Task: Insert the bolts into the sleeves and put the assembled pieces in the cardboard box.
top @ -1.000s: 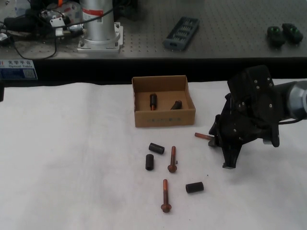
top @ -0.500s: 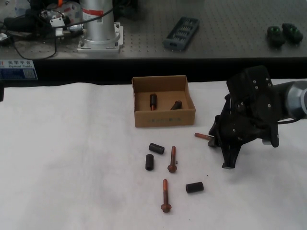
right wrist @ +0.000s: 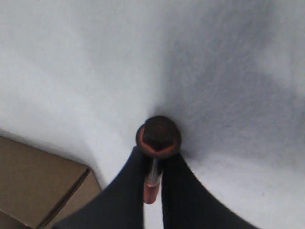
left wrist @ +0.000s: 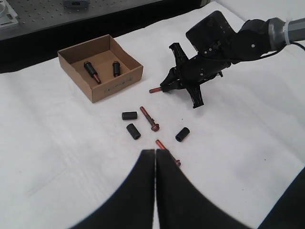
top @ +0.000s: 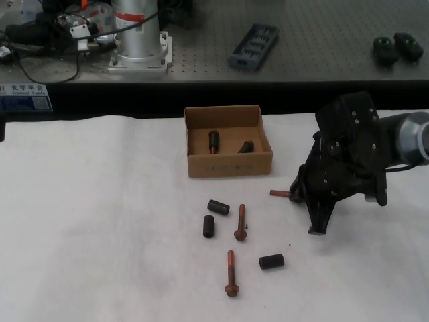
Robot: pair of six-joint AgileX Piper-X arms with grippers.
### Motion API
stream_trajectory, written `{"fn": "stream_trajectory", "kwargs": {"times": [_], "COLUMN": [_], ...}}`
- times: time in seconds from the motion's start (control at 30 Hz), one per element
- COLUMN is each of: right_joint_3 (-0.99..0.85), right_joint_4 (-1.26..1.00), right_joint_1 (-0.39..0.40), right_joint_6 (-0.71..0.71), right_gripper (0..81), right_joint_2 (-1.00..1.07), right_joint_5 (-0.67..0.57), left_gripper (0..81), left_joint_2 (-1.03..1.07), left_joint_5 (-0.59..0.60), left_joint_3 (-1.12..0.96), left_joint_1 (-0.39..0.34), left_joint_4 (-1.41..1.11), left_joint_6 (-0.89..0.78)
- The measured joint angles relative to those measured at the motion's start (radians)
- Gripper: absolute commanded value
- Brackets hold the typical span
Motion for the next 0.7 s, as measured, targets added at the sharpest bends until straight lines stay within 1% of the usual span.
{"fn": "stream_trajectory", "kwargs": {"times": [0.13,0.27,0.4,0.43,0.47,0.57,0.6,0.63,0.7], "right_joint_3": [0.000,0.003,0.004,0.006,0.009,0.008,0.008,0.008,0.008], "right_joint_4": [-0.019,-0.054,-0.061,-0.061,-0.033,0.031,0.091,0.097,0.165], "right_joint_1": [-0.010,-0.011,-0.011,-0.011,-0.011,-0.011,-0.011,-0.011,-0.011], "right_joint_6": [-0.003,-0.045,-0.206,-0.249,-0.389,-0.580,-0.727,-0.741,-0.892], "right_gripper": [2.9,2.9,2.9,2.9,2.9,2.9,2.9,2.9,2.9], "right_joint_2": [0.002,0.002,-0.020,-0.033,-0.093,-0.166,-0.223,-0.223,-0.280], "right_joint_5": [-0.028,-0.044,-0.073,-0.081,-0.103,-0.111,-0.112,-0.112,-0.116], "left_gripper": [0.6,0.6,0.6,0.6,0.6,0.6,0.6,0.6,0.6], "left_joint_2": [0.000,0.000,0.000,0.000,0.000,0.000,0.000,0.000,0.000], "left_joint_5": [0.000,0.000,0.000,0.000,0.000,0.000,-0.002,-0.001,-0.001], "left_joint_3": [0.000,0.000,0.000,0.000,0.000,0.000,0.000,0.000,0.000], "left_joint_1": [0.000,0.000,0.000,0.000,0.000,0.000,0.000,0.000,0.000], "left_joint_4": [0.000,0.000,0.000,0.000,0.000,0.000,0.000,0.000,0.000], "left_joint_6": [0.000,0.000,0.000,0.000,0.000,0.000,0.000,0.000,0.000]}}
